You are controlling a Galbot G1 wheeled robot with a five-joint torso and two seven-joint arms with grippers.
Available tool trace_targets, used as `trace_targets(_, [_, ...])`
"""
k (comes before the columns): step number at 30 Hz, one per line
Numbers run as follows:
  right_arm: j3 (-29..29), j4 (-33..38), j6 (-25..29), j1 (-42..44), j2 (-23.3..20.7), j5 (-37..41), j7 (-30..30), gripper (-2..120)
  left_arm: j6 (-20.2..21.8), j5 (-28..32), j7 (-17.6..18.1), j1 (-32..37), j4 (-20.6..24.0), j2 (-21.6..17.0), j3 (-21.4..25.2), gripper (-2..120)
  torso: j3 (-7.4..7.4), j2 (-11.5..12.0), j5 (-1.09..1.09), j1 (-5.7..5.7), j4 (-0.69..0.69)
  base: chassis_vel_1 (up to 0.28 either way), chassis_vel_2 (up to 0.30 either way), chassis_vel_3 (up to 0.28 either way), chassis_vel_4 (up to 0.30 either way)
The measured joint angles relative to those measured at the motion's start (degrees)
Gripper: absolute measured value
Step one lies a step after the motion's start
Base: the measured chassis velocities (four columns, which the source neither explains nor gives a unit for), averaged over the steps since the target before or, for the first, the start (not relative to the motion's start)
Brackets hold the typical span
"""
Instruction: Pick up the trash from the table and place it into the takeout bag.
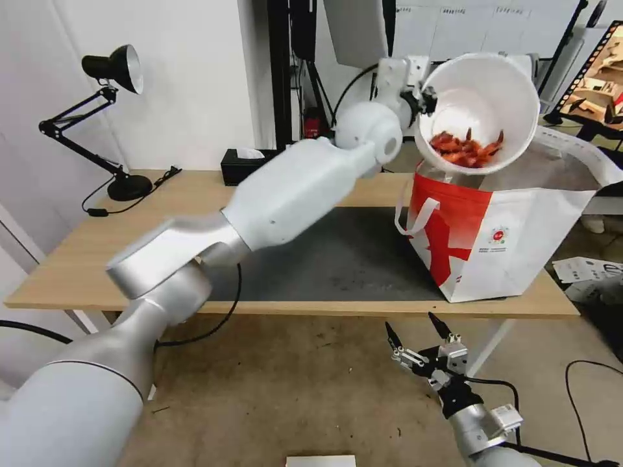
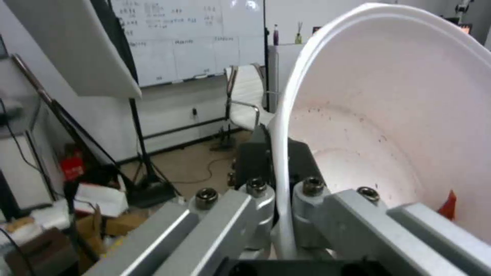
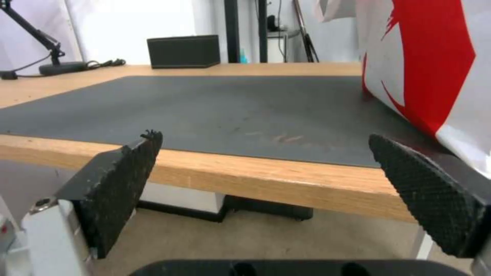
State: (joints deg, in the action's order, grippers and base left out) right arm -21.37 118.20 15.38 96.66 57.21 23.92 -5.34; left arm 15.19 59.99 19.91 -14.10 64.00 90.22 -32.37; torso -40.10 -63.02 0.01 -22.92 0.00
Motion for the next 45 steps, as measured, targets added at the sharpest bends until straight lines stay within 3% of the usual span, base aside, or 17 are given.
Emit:
trace_targets(7, [0.0, 0.0, 0.0, 0.0, 0.0, 0.0, 0.0, 100, -1.6, -6.8, -0.1, 0.4, -0.6, 0.5, -2.4, 0, 0.0, 0.0, 0.0, 0.0, 0.0, 0.0, 0.0, 0.0, 0.0])
trace_targets(12, [0.0, 0.0, 0.0, 0.0, 0.0, 0.0, 0.0, 100, -1.9, -8.0, -0.1, 1.0, 0.4, 0.4, -3.5, 0, 0.0, 0.0, 0.0, 0.0, 0.0, 0.0, 0.0, 0.0, 0.0])
trace_targets(20, [0.0, 0.0, 0.0, 0.0, 0.0, 0.0, 0.0, 100, -1.5, -2.4, -1.3, 2.4, 5.1, -1.8, -5.6, 0, 0.0, 0.0, -0.01, 0.0, 0.01, 0.0, 0.0, 0.0, 0.0])
trace_targets(32, [0.0, 0.0, 0.0, 0.0, 0.0, 0.0, 0.0, 100, -1.0, 3.0, -2.3, 4.8, 4.8, -2.1, -7.1, 0, 0.0, 0.0, -0.01, 0.0, 0.01, 0.0, 0.0, 0.0, 0.0])
trace_targets(42, [0.0, 0.0, 0.0, 0.0, 0.0, 0.0, 0.0, 100, 0.0, 2.9, -3.2, 5.7, 4.9, -1.0, -7.2, 0, 0.0, 0.0, -0.01, 0.0, -0.01, 0.0, 0.0, 0.0, 0.0])
trace_targets(45, [0.0, 0.0, 0.0, 0.0, 0.0, 0.0, 0.0, 100, 0.1, 2.6, -1.7, 6.1, 5.3, -0.6, -7.3, 12, 0.0, 0.0, -0.01, 0.0, 0.0, 0.0, 0.0, 0.0, 0.0])
